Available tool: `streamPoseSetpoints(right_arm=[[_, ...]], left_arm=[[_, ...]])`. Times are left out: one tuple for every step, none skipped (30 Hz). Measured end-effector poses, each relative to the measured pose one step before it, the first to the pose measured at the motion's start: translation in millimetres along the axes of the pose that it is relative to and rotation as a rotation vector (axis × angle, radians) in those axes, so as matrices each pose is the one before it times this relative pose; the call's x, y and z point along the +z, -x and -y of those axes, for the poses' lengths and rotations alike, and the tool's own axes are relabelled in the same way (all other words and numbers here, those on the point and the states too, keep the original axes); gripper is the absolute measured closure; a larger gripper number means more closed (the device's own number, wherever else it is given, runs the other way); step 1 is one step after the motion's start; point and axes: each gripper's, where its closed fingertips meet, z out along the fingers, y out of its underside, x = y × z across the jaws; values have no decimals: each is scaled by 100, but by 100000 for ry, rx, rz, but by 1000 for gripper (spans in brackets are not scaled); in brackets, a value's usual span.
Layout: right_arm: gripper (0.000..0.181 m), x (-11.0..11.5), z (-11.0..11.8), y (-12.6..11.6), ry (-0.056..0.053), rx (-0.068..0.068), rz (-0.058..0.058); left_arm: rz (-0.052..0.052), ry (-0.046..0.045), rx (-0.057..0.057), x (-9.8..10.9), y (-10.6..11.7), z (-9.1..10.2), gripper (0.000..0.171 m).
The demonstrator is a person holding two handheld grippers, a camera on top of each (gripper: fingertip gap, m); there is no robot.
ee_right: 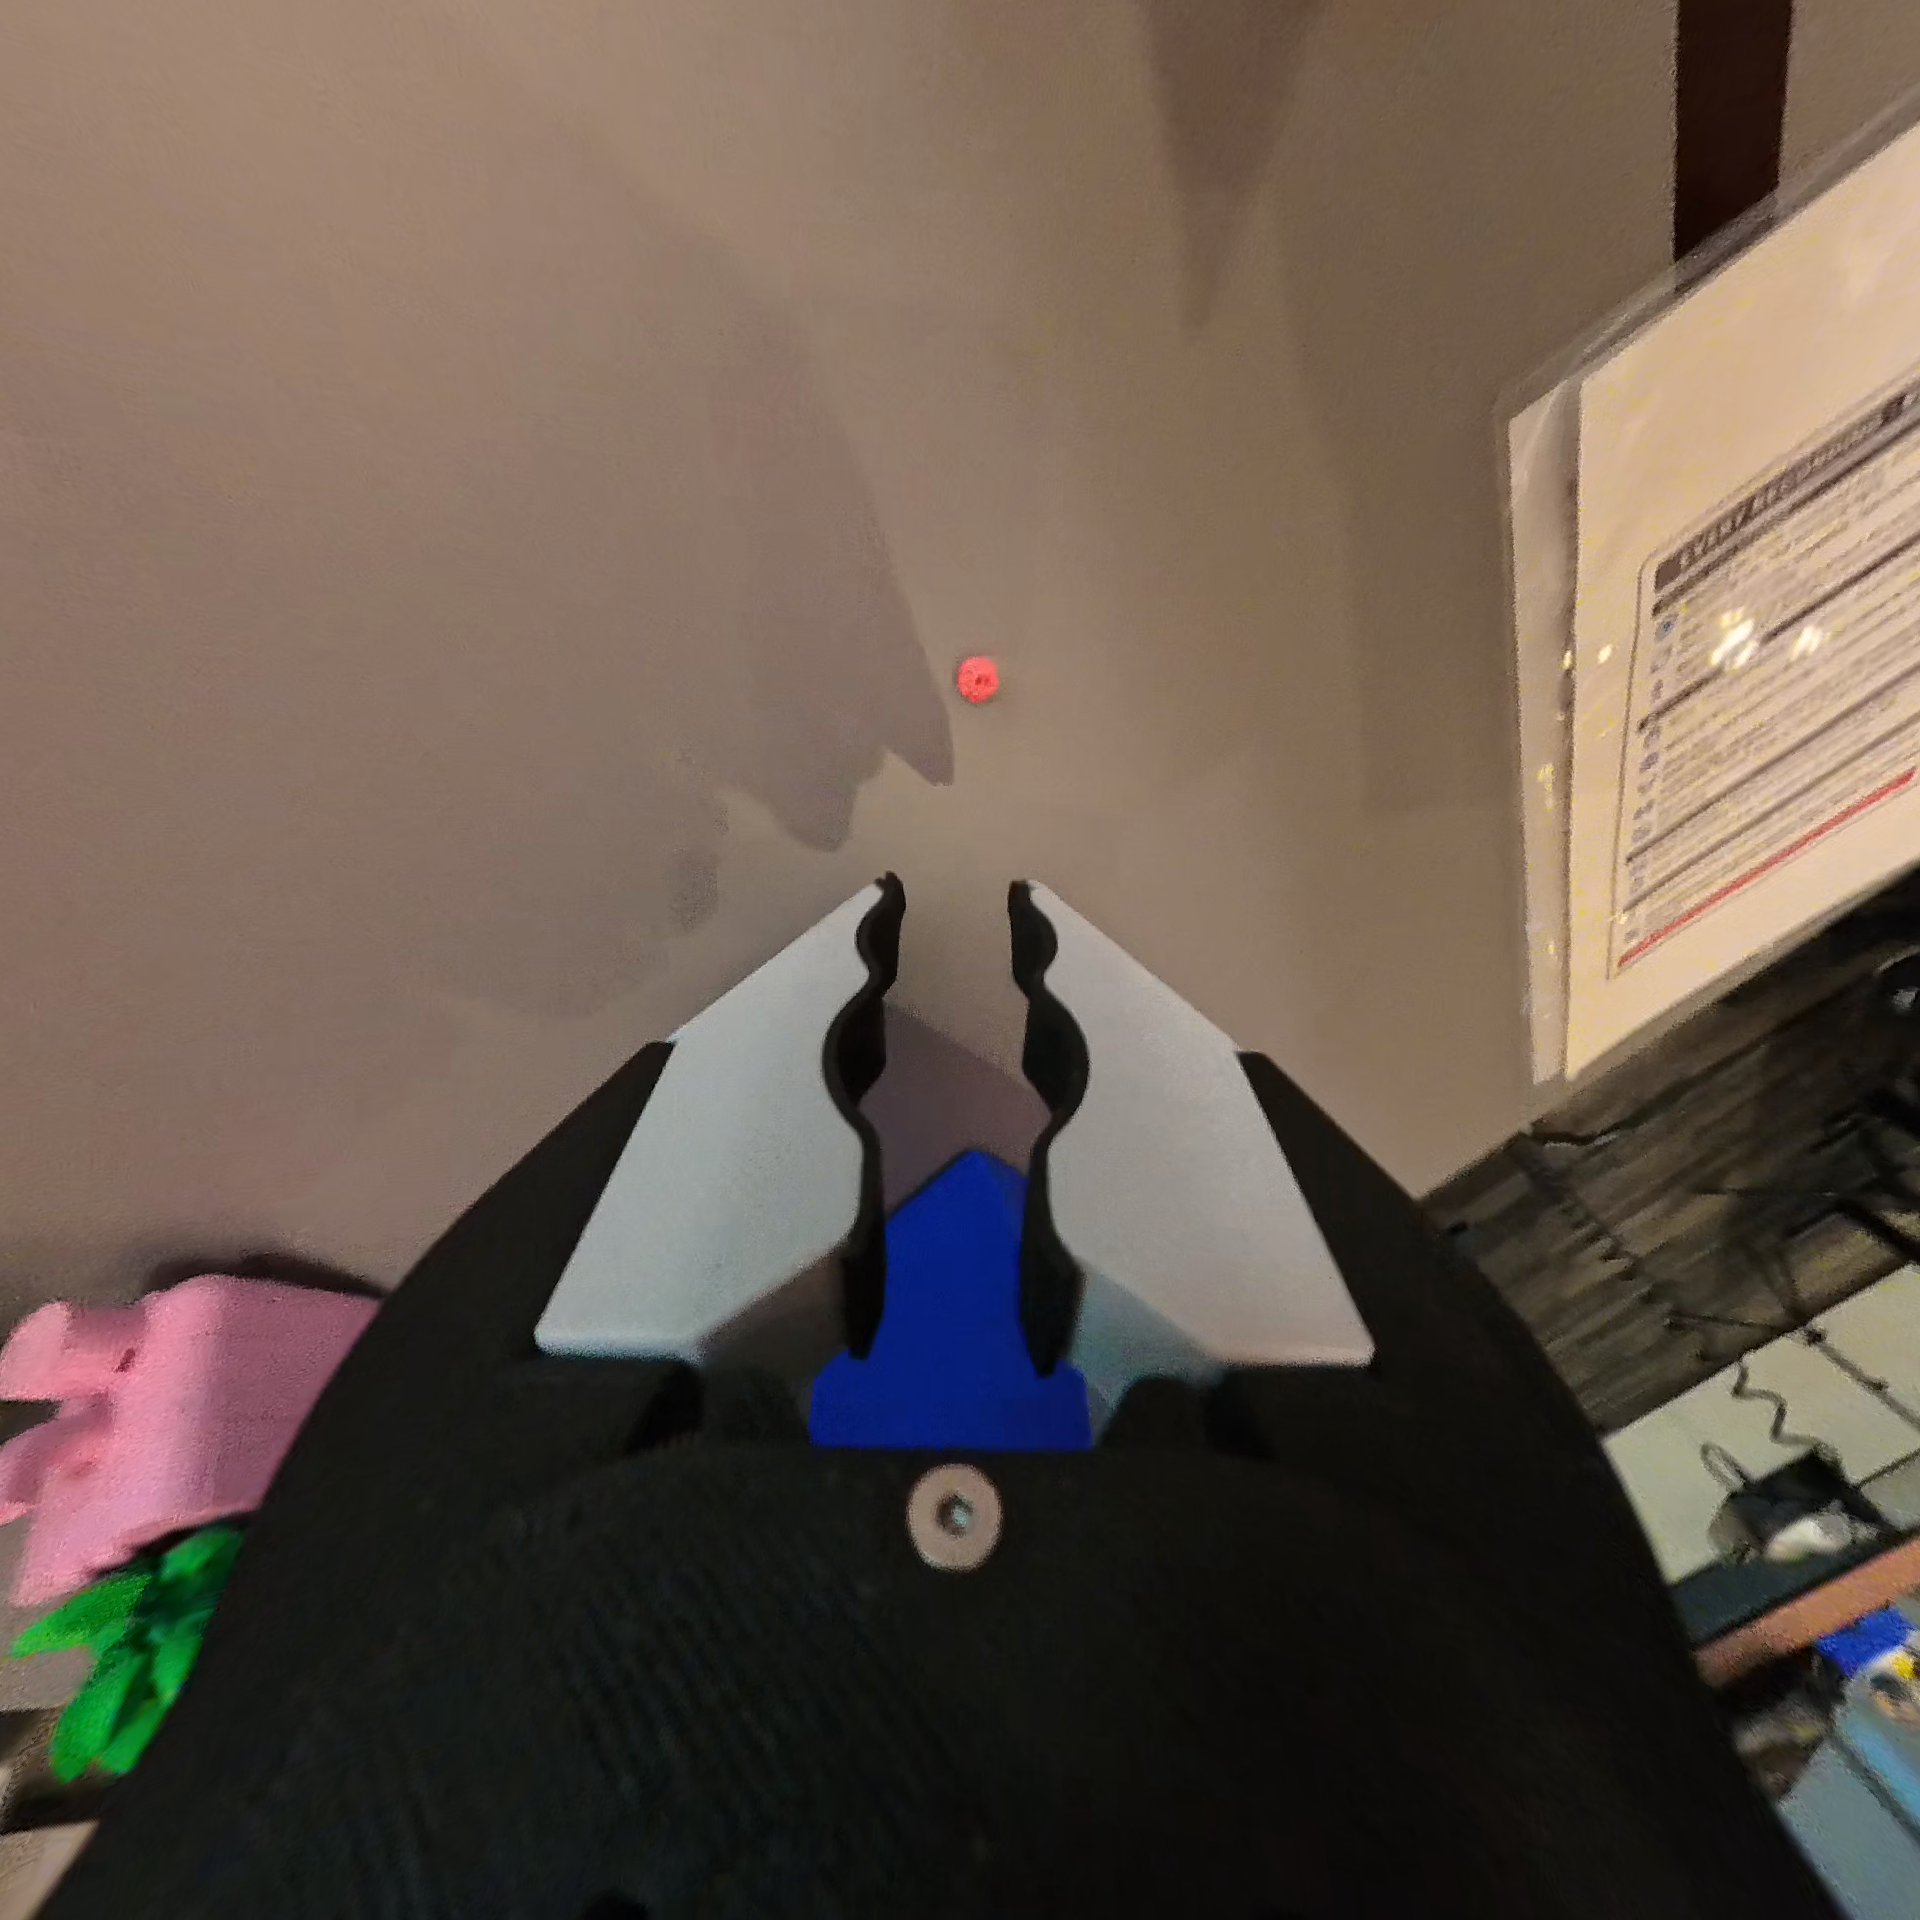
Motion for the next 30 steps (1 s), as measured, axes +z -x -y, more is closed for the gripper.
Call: streamPoseSetpoints(right_arm=[[161,257,306,23,-1942,-2551,277],[161,117,526,98,-2778,-2249,666],[161,31,611,-19,-2876,-2036,16],[161,-9,598,-150,-2515,-1954,-429],[162,3,503,-197,-1809,-1603,-415],[164,54,365,-215,-833,-903,-219],[164,148,191,-137,162,-253,330],[163,238,95,-59,844,91,778],[163,276,65,-35,941,-12,676],[163,279,57,-46,747,-249,295],[163,266,18,-45,755,-259,259],[165,261,-65,24,1086,-102,631],[171,235,-207,-1,1773,251,595],[175,217,-254,18,1868,470,581],[180,149,-96,83,567,203,774],[180,22,52,100,-735,-281,540],[181,-52,38,170,-810,-411,883],[181,-94,5,188,-588,-109,973],[181,-110,-3,74,-676,101,228],[181,-117,9,62,-763,63,108],[181,-116,30,29,-763,72,-55],[180,-68,23,-59,-700,268,-433],[174,-27,43,-12,-544,444,173],[172,36,57,39,-490,519,674],[171,70,89,-42,-499,366,265],[170,107,78,-114,-197,100,-211],[171,134,45,-81,112,-57,21],[175,100,115,6,-245,-106,470],[176,34,136,9,-406,55,548],[176,3,42,68,337,444,813]], left_arm=[[174,193,361,25,18,-47,163],[65,234,265,34,-1,-61,162],[45,288,156,40,2,-74,162],[-71,297,104,37,-32,-57,162],[-80,207,123,23,-24,-47,162],[5,137,138,26,-13,-28,162],[-33,22,122,9,-16,5,162],[48,38,119,20,-2,-4,162],[42,68,90,16,5,-7,162],[-24,106,21,22,2,-9,162],[-68,72,-10,5,-9,-8,162],[-69,-26,-86,12,-15,6,162],[-67,-37,-158,1,1,-1,162],[-123,38,-235,12,10,-4,162],[-163,56,-364,10,5,-5,162],[-173,58,-379,21,5,-12,162],[-81,81,-226,11,6,-11,162],[-100,63,-148,14,0,-10,162],[-104,38,-139,15,-12,1,162],[-103,24,-111,11,-29,-13,162],[-172,41,-66,18,-36,-3,162],[-145,96,24,11,-54,-28,162],[-109,60,109,20,-46,-2,162],[3,37,175,4,-26,-12,162],[41,-1,193,3,-12,4,162],[58,-62,99,-4,-8,13,162],[57,-109,-33,-13,13,13,163],[-10,-83,-171,-7,17,5,163],[-32,-75,-286,-13,35,9,163],[-34,9,-337,-9,32,0,163]])
